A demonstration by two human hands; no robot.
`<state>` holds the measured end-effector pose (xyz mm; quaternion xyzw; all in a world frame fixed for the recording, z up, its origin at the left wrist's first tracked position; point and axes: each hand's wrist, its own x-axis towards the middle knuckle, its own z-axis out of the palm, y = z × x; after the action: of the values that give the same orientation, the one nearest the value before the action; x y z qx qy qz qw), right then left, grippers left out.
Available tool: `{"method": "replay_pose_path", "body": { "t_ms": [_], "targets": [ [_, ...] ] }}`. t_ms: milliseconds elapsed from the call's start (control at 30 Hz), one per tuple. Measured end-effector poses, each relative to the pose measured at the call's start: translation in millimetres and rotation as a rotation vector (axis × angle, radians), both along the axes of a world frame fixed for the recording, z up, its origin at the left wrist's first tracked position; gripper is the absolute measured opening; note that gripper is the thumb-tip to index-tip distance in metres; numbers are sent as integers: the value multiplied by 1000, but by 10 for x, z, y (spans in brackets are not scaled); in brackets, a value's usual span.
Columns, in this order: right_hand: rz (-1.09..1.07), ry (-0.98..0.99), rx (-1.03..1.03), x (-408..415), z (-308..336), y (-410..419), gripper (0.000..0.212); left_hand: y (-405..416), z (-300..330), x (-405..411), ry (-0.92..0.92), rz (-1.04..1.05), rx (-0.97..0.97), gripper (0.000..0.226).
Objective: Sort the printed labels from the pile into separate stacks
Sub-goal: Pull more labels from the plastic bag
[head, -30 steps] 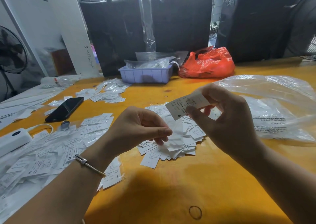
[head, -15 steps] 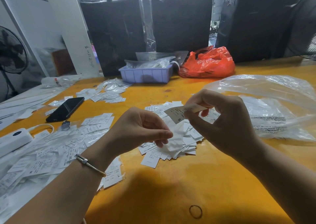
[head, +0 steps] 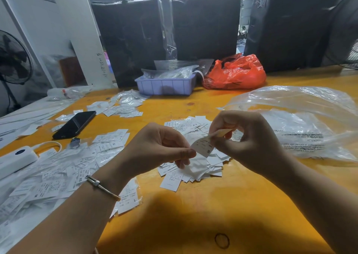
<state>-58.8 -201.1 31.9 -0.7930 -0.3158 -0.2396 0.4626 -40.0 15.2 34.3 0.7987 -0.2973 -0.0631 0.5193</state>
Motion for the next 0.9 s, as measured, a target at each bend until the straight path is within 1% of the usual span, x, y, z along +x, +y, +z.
{"method": "replay_pose_path", "body": {
  "t_ms": [100,167,233,400,433,500,533,567,633,700,733,767,800,833,900],
  "targets": [
    [25,85,66,25,-5,-3,16,-13,-5,4,17,-10,5,17],
    [39,121,61,27,-16,9,15,-18,-11,5,34,-20,-5,19],
    [43,126,80,24,-30,25,12,-21,-15,2,41,-21,-5,23],
    [-8,107,237,50,-16,-18,7,-20,-19,12,27,-2,25,27],
    [-18,115,270,48,-18,-23,11,-20,-21,14,31,0,24,27],
    [-94,97,297,60,-47,-44,38,-23,-26,16,29,14,24,28],
    [-149,64,275,67,-58,-52,47,-25,-29,17,17,31,28,27],
    [-203,34,243,73,-62,-54,49,-25,-32,21,-1,51,38,26],
    [-256,29,168,94,-70,-54,40,-23,-37,30,-37,86,55,18],
    [-212,145,67,112,-78,-27,25,-23,-36,35,-55,101,44,16],
    [-142,225,26,111,-79,-10,17,-24,-32,33,-61,99,31,18],
    [-63,288,0,97,-77,7,17,-27,-28,27,-66,90,20,21],
    [0,311,-15,84,-80,20,24,-30,-24,21,-70,76,12,23],
    [34,299,-27,76,-79,30,25,-31,-22,14,-70,63,9,25],
    [35,249,-35,75,-77,44,16,-33,-26,10,-66,50,20,28]
  ]
}}
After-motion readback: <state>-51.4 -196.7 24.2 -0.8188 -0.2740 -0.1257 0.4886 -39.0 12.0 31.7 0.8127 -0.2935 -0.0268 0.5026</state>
